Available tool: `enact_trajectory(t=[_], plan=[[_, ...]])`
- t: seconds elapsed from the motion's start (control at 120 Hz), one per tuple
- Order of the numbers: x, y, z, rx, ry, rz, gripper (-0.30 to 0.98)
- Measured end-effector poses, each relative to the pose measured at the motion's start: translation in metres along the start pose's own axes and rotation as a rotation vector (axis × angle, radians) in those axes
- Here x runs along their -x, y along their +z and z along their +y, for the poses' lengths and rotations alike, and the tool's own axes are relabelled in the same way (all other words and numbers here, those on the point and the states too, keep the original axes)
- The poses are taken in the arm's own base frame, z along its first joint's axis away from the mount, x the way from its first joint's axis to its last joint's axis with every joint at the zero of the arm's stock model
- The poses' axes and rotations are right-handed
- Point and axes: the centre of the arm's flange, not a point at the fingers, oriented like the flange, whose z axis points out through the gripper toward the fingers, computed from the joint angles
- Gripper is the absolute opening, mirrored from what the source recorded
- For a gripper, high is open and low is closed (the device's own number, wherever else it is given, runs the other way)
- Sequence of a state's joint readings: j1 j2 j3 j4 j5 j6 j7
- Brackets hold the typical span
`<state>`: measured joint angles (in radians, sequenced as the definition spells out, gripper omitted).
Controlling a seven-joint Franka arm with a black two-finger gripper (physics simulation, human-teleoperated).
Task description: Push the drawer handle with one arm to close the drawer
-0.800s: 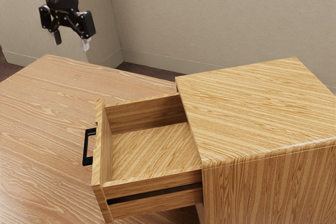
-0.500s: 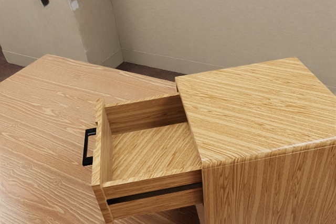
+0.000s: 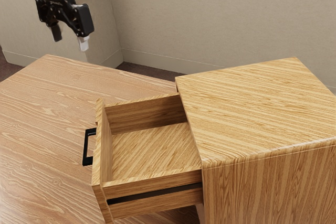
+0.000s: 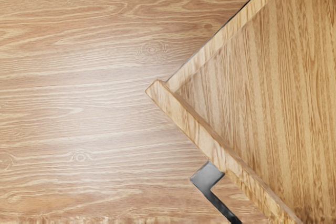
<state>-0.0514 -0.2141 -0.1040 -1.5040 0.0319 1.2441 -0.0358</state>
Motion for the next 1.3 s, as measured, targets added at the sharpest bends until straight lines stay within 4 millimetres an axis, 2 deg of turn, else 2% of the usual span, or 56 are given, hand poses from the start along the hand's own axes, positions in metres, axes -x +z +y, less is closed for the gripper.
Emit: enact_trajectory(t=[0.1, 0.133, 0.208, 0.35, 0.508, 0.658, 0.917, 1.3], plan=[[0.037, 0.069, 0.011, -0.022, 0.027, -0.058, 0.69], [0.049, 0.085, 0.015, -0.028, 0.042, -0.052, 0.69], [0.068, 0.102, 0.026, -0.035, 0.092, -0.012, 0.69], [0.09, 0.141, 0.022, -0.031, 0.169, -0.003, 0.69], [0.093, 0.176, 0.025, -0.037, 0.296, 0.011, 0.69], [0.098, 0.196, 0.03, -0.049, 0.42, 0.045, 0.69], [0.094, 0.218, 0.036, -0.059, 0.591, 0.085, 0.67], [0.09, 0.223, 0.042, -0.07, 0.749, 0.126, 0.16]])
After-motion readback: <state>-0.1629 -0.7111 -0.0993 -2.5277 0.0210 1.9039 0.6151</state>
